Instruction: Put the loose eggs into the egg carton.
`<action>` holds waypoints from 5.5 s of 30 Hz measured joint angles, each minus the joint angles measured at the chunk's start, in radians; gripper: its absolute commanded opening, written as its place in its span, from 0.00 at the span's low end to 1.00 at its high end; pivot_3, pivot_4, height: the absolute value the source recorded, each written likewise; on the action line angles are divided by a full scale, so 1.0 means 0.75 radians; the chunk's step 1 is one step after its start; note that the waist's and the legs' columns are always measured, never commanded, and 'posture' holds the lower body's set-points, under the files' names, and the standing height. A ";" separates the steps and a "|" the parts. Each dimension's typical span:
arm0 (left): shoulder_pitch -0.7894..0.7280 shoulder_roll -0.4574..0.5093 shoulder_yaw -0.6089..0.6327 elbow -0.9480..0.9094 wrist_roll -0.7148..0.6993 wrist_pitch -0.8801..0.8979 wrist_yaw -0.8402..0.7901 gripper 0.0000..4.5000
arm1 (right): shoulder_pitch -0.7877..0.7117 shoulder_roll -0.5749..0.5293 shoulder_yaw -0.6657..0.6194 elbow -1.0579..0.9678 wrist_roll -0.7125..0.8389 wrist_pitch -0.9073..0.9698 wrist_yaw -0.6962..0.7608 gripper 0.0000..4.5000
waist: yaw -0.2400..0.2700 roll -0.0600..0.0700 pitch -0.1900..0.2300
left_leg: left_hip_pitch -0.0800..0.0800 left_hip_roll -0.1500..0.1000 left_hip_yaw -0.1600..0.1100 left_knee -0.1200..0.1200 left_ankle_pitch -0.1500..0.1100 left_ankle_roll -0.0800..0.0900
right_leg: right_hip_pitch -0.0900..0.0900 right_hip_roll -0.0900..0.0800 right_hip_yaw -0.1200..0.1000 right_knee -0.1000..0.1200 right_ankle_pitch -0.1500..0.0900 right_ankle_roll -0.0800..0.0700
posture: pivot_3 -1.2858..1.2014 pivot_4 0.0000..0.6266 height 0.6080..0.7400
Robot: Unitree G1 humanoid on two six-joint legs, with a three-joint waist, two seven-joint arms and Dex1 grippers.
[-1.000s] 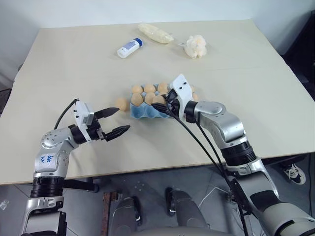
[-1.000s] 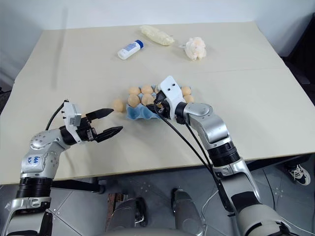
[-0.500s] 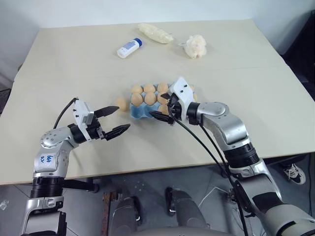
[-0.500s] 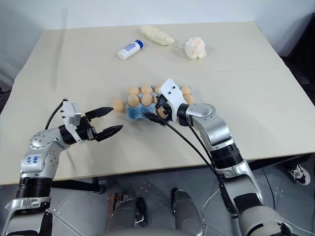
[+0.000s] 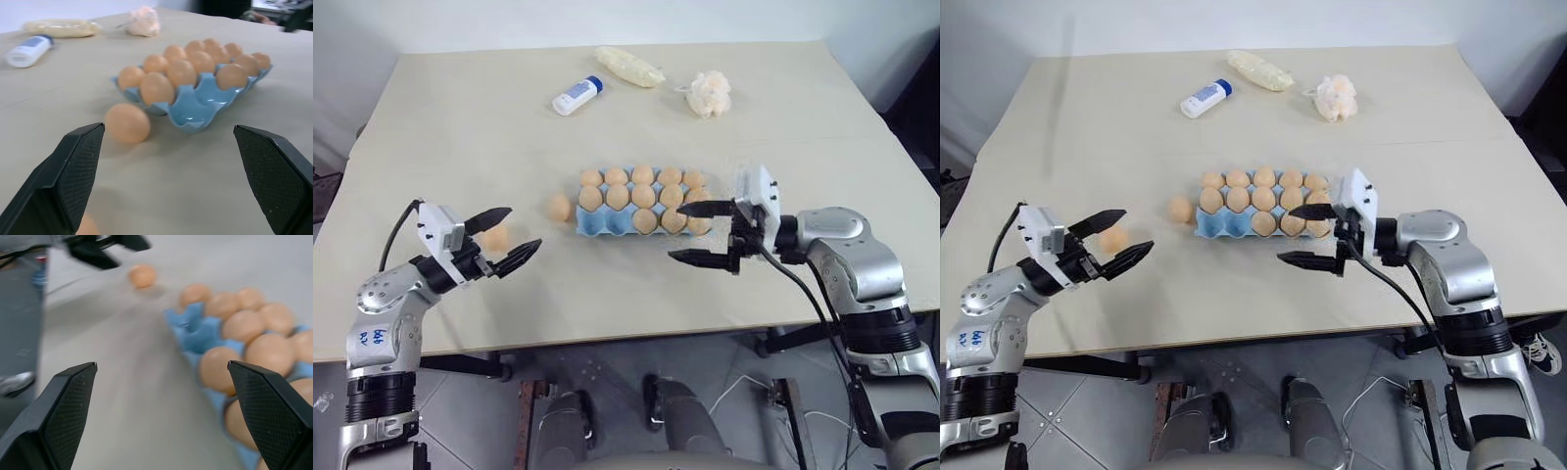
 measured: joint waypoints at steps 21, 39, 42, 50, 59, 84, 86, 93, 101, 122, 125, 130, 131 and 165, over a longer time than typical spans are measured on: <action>0.303 0.046 0.273 -0.209 -0.054 0.150 0.196 1.00 | 0.047 -0.056 -0.086 0.179 0.075 -0.200 0.224 1.00 | 0.001 0.000 0.000 | 0.001 0.001 -0.001 -0.001 -0.002 -0.003 | 0.000 -0.001 0.003 -0.001 -0.002 -0.004 | 0.52 0.24 1.00; -0.053 0.042 -0.017 -0.018 0.003 0.276 0.238 1.00 | 0.148 0.072 -0.105 -0.036 0.106 -0.122 -0.065 1.00 | 0.008 0.000 0.000 | 0.001 0.000 -0.001 0.001 -0.001 -0.004 | 0.001 0.000 -0.001 0.001 -0.001 -0.002 | 0.52 0.24 1.00; -0.130 0.042 -0.067 0.094 0.050 0.295 0.264 1.00 | 0.175 0.072 -0.106 -0.059 0.111 -0.103 -0.089 1.00 | 0.011 0.000 0.000 | 0.001 0.000 -0.001 0.002 -0.001 -0.004 | 0.001 0.000 -0.001 0.003 -0.001 -0.002 | 0.52 0.24 1.00; -0.224 0.030 -0.139 0.230 0.107 0.307 0.286 1.00 | 0.185 0.059 -0.128 -0.080 0.119 -0.093 -0.124 1.00 | 0.017 -0.001 0.000 | 0.001 0.000 -0.001 0.003 -0.001 -0.004 | 0.001 0.001 -0.001 0.003 -0.001 -0.001 | 0.52 0.24 1.00; -0.286 0.007 -0.199 0.337 0.171 0.309 0.282 0.65 | 0.197 0.054 -0.141 -0.087 0.119 -0.075 -0.129 1.00 | 0.034 -0.001 0.000 | 0.001 0.000 -0.001 0.004 -0.001 -0.004 | 0.001 0.001 -0.001 0.004 -0.001 -0.001 | 0.52 0.24 1.00; -0.597 -0.085 -0.240 0.316 0.119 0.280 0.113 0.36 | 0.295 0.031 -0.225 -0.120 0.119 -0.106 -0.174 1.00 | 0.040 -0.001 0.000 | 0.001 -0.006 -0.002 0.010 0.002 0.001 | 0.002 0.001 -0.002 0.010 -0.001 -0.001 | 0.52 0.24 1.00; -0.649 -0.124 -0.279 0.322 0.118 0.280 0.079 0.36 | 0.318 0.031 -0.242 -0.143 0.125 -0.106 -0.188 1.00 | 0.040 -0.001 0.000 | 0.001 -0.007 -0.002 0.011 0.002 0.002 | 0.002 0.003 -0.002 0.010 0.000 0.000 | 0.52 0.24 1.00; -0.827 -0.258 -0.444 0.472 0.145 0.238 -0.077 0.36 | 0.397 0.032 -0.269 -0.221 0.131 -0.107 -0.252 1.00 | 0.036 -0.002 0.000 | 0.000 -0.006 -0.003 0.021 0.000 0.003 | 0.004 0.006 -0.001 0.013 0.000 0.001 | 0.52 0.24 1.00; -0.894 -0.324 -0.566 0.666 0.232 0.139 -0.220 0.36 | 0.487 0.071 -0.289 -0.303 0.131 -0.124 -0.343 1.00 | 0.037 -0.002 0.000 | -0.001 -0.005 -0.005 0.022 0.001 0.004 | 0.004 0.007 -0.002 0.013 0.000 0.001 | 0.52 0.24 1.00; -1.096 -0.459 -0.565 1.132 0.402 -0.118 -0.194 0.58 | 0.573 0.089 -0.303 -0.368 0.132 -0.137 -0.431 1.00 | 0.036 -0.004 0.001 | -0.002 -0.009 -0.008 0.021 0.000 0.007 | 0.005 0.006 -0.005 0.012 -0.001 0.002 | 0.52 0.24 1.00; -1.100 -0.457 -0.561 1.161 0.418 -0.128 -0.187 0.80 | 0.580 0.089 -0.306 -0.377 0.132 -0.137 -0.436 1.00 | 0.038 -0.004 0.001 | -0.003 -0.009 -0.009 0.022 0.000 0.007 | 0.005 0.006 -0.006 0.012 -0.001 0.002 | 0.52 0.24 1.00; -1.100 -0.442 -0.551 1.161 0.426 -0.131 -0.187 0.99 | 0.593 0.088 -0.309 -0.383 0.132 -0.137 -0.443 1.00 | 0.037 -0.004 0.001 | -0.003 -0.010 -0.009 0.023 0.000 0.008 | 0.006 0.006 -0.006 0.012 -0.001 0.003 | 0.52 0.24 1.00; -1.100 -0.435 -0.549 1.161 0.427 -0.131 -0.186 0.99 | 0.593 0.086 -0.309 -0.383 0.132 -0.137 -0.443 1.00 | 0.037 -0.004 0.001 | -0.003 -0.010 -0.009 0.023 0.000 0.008 | 0.006 0.006 -0.006 0.013 -0.001 0.003 | 0.52 0.24 1.00; -0.481 -0.045 -0.120 0.239 0.142 0.417 0.009 0.99 | 0.485 0.011 -0.317 -0.280 0.187 -0.148 -0.303 1.00 | 0.040 -0.004 0.001 | -0.001 -0.004 -0.009 0.022 -0.001 0.005 | 0.006 0.000 -0.006 0.015 -0.002 0.002 | 0.52 0.24 1.00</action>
